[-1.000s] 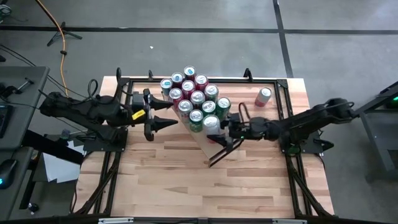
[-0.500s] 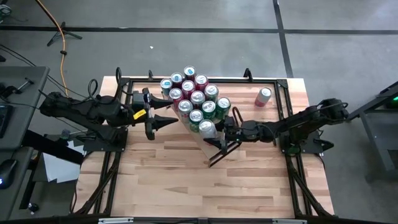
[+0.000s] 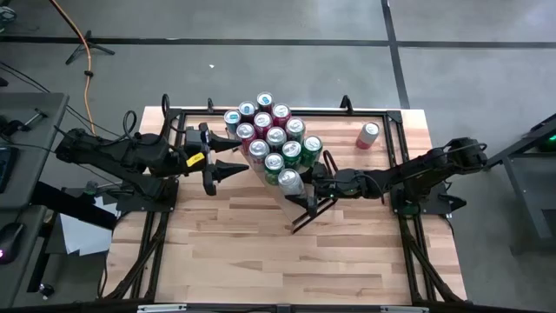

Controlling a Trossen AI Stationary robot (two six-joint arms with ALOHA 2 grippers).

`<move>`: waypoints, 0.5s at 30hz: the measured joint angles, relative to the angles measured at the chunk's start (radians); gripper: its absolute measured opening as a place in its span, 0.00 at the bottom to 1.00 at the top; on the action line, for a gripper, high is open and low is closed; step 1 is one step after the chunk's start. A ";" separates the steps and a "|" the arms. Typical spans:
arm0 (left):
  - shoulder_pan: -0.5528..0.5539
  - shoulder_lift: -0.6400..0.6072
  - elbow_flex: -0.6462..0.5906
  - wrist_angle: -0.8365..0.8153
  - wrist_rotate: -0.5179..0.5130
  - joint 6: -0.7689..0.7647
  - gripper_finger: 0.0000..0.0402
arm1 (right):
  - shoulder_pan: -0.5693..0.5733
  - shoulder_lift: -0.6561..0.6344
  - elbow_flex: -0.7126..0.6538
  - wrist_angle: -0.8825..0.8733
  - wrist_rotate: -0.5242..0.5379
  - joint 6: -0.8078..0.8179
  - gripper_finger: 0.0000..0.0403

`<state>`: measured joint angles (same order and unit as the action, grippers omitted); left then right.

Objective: Place canned beverage on shelf
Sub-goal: Put the bottom pink soda can on the shelf

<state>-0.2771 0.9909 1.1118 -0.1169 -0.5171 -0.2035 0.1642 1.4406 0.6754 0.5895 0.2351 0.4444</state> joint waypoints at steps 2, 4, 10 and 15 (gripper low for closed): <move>0.000 0.005 0.001 -0.008 0.000 -0.018 0.61 | 0.000 0.000 0.000 -0.002 -0.001 0.000 0.86; 0.000 0.022 0.001 -0.048 0.000 -0.045 0.61 | 0.000 0.000 0.000 -0.004 -0.004 -0.008 0.86; -0.009 0.166 0.001 -0.148 0.000 -0.157 0.53 | 0.000 0.000 0.000 -0.018 -0.007 -0.023 0.87; -0.013 0.334 0.000 -0.103 0.003 -0.222 0.20 | 0.000 0.000 0.000 -0.021 -0.007 -0.027 0.87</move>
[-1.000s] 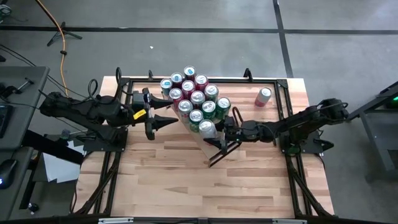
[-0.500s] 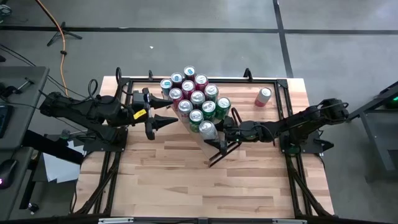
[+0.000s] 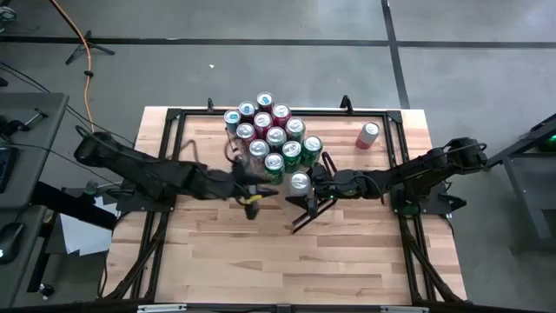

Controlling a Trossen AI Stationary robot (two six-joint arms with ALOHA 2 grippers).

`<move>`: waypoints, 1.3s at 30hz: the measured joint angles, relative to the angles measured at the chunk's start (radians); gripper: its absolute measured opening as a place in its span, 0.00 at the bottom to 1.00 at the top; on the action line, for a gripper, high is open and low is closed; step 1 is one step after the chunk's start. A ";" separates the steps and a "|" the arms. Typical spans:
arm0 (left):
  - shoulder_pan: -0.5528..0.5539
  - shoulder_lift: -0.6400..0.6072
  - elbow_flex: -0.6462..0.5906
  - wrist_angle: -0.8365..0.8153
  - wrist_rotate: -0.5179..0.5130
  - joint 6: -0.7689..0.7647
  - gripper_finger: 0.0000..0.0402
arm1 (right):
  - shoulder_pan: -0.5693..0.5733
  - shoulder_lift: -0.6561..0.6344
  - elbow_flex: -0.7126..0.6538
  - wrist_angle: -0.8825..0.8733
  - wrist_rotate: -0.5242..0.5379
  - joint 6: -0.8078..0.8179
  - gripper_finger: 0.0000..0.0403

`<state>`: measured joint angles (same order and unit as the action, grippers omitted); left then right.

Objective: Place canned beverage on shelf
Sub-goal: Put the bottom pink soda can on the shelf

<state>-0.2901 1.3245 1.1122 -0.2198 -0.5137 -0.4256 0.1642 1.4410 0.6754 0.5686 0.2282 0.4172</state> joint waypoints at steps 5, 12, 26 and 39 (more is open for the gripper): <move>0.003 0.088 -0.001 0.075 0.003 -0.059 0.04 | 0.000 0.000 0.000 -0.003 -0.004 0.000 0.87; 0.003 0.040 -0.001 0.078 0.008 -0.008 0.01 | 0.000 -0.017 -0.002 -0.018 -0.038 0.001 0.87; 0.000 -0.151 0.000 -0.045 -0.127 0.035 0.00 | -0.002 -0.095 -0.002 -0.039 -0.037 0.001 0.87; 0.000 -0.213 0.000 -0.047 -0.155 0.100 0.00 | -0.003 -0.095 -0.002 -0.040 -0.037 -0.015 0.87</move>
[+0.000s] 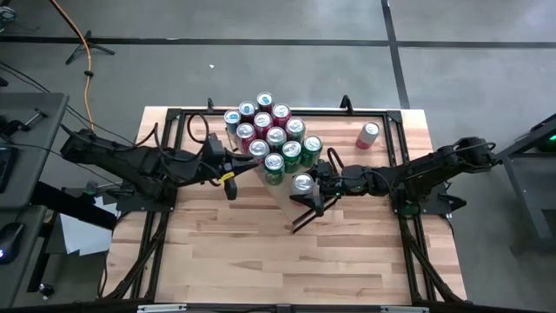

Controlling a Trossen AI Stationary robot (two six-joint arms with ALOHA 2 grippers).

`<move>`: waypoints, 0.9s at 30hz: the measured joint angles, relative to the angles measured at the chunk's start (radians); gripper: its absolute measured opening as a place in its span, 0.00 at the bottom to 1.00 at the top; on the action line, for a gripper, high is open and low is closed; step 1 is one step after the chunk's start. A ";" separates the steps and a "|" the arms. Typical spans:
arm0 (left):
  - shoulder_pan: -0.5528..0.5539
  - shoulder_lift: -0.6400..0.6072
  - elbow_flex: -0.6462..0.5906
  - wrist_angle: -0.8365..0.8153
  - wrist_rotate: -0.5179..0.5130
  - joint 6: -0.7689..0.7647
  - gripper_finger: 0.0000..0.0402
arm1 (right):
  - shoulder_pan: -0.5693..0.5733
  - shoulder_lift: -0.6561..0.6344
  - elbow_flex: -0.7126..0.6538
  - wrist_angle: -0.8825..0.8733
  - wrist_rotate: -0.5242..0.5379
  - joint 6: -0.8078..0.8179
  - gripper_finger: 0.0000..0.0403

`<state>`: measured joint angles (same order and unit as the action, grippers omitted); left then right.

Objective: Place canned beverage on shelf
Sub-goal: Put the bottom pink soda can on the shelf

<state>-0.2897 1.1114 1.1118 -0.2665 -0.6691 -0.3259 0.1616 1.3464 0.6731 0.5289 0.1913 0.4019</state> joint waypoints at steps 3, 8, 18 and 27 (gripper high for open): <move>0.000 0.000 0.000 0.000 -0.002 0.006 0.00 | 0.000 0.000 0.000 0.000 0.000 0.001 0.87; 0.000 0.000 0.000 0.000 -0.002 0.007 0.00 | 0.000 0.000 0.000 -0.001 0.007 -0.009 0.93; 0.000 -0.004 0.000 -0.005 -0.001 0.007 0.00 | 0.000 -0.048 0.002 -0.063 -0.017 -0.112 0.96; 0.000 -0.042 0.000 -0.022 -0.001 0.006 0.00 | 0.000 -0.243 0.002 -0.329 -0.019 -0.158 0.96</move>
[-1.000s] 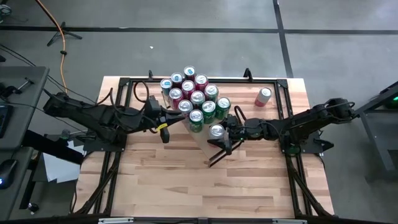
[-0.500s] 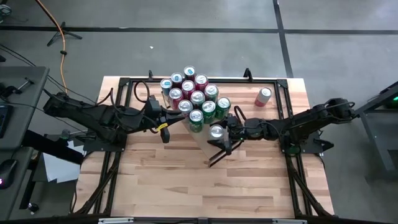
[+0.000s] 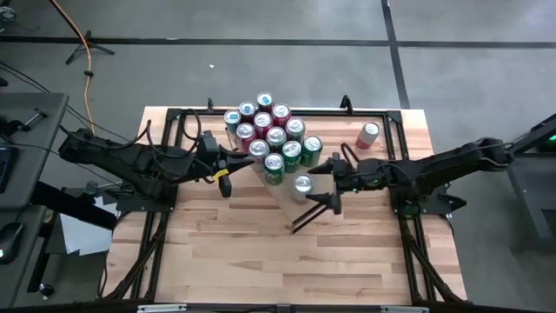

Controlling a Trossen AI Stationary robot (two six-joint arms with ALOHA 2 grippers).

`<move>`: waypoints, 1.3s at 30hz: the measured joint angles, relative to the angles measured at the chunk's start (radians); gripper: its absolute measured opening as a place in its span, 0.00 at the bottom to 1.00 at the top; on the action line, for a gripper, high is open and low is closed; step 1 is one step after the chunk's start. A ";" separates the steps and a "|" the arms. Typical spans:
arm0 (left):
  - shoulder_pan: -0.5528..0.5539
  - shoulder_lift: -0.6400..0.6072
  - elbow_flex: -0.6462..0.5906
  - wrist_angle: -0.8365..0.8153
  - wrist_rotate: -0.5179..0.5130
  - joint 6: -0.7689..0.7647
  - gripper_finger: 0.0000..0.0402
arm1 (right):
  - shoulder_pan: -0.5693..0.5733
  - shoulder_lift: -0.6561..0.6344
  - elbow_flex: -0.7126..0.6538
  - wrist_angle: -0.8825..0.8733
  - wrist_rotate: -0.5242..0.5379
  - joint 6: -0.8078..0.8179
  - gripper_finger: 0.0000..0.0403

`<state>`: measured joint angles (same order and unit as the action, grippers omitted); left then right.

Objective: Place canned beverage on shelf
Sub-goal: Put the bottom pink soda can on the shelf

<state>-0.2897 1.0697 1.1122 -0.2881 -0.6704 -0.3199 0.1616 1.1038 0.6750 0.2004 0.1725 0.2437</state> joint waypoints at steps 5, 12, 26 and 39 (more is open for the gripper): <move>0.000 -0.016 0.000 -0.027 0.000 0.000 0.00 | 0.000 -0.123 0.000 -0.109 0.001 0.114 0.96; 0.000 -0.020 0.000 -0.031 0.000 0.001 0.00 | 0.000 -0.248 0.000 -0.159 0.001 0.216 0.96; 0.000 -0.020 0.000 -0.039 0.000 0.004 0.00 | 0.026 -0.265 0.000 -0.145 -0.118 0.431 0.88; 0.002 -0.019 0.000 -0.039 -0.023 0.010 0.00 | 0.071 -0.136 -0.001 -0.149 0.005 0.436 0.05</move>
<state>-0.2882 1.0504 1.1118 -0.3271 -0.6937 -0.3096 0.2321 0.9680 0.6743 0.0518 0.1771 0.6792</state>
